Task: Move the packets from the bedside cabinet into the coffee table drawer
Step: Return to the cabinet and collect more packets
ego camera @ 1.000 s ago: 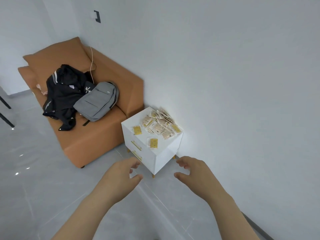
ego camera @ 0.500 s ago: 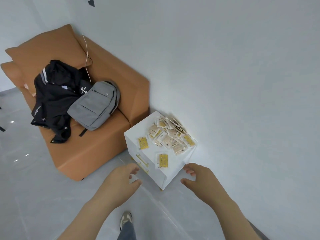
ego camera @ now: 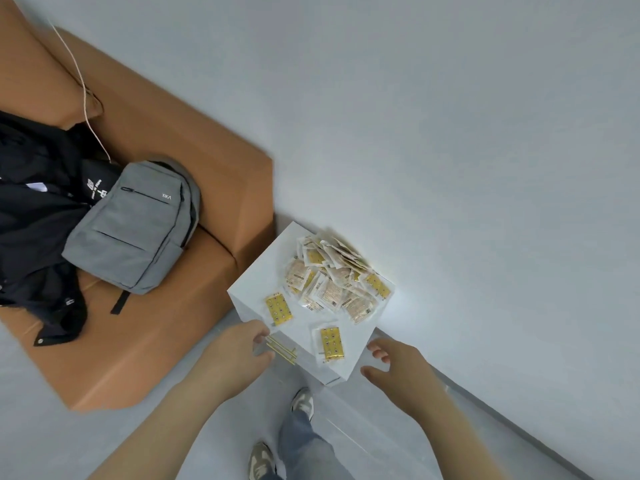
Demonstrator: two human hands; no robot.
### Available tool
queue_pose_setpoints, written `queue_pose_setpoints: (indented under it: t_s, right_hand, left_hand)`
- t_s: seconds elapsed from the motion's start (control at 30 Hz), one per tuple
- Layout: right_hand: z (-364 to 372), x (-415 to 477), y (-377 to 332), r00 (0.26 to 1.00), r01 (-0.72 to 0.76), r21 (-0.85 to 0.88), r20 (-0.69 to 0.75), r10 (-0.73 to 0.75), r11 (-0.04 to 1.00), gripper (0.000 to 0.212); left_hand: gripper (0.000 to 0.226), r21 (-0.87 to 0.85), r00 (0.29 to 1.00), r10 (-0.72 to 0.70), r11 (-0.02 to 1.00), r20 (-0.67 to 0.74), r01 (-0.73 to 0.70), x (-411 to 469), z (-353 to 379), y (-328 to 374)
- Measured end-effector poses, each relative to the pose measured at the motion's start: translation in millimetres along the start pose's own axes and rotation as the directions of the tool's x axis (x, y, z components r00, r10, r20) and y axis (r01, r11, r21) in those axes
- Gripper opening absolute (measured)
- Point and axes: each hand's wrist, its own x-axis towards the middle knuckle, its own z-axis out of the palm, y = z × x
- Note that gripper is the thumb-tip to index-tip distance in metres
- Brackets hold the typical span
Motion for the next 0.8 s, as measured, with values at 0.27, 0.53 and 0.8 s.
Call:
queue_pose_setpoints:
  t_s: [0.27, 0.53, 0.8]
  right_hand:
    - [-9, 83, -4, 0.997, -0.071, -0.002, 0.005, 0.071, 0.997, 0.04]
    - [14, 141, 11, 0.983, -0.176, -0.005, 0.049, 0.176, 0.984, 0.043]
    - [65, 194, 26, 0.949, -0.315, -0.002, 0.023, 0.314, 0.949, 0.049]
  left_hand:
    - [0.035, 0.031, 0.996, -0.046, 0.999, 0.075, 0.043, 92, -11, -10]
    - [0.036, 0.117, 0.99, -0.042, 0.993, 0.137, 0.026, 172, 14, -28]
    - [0.044, 0.288, 0.981, -0.033, 0.957, 0.193, -0.025, 259, 43, -65]
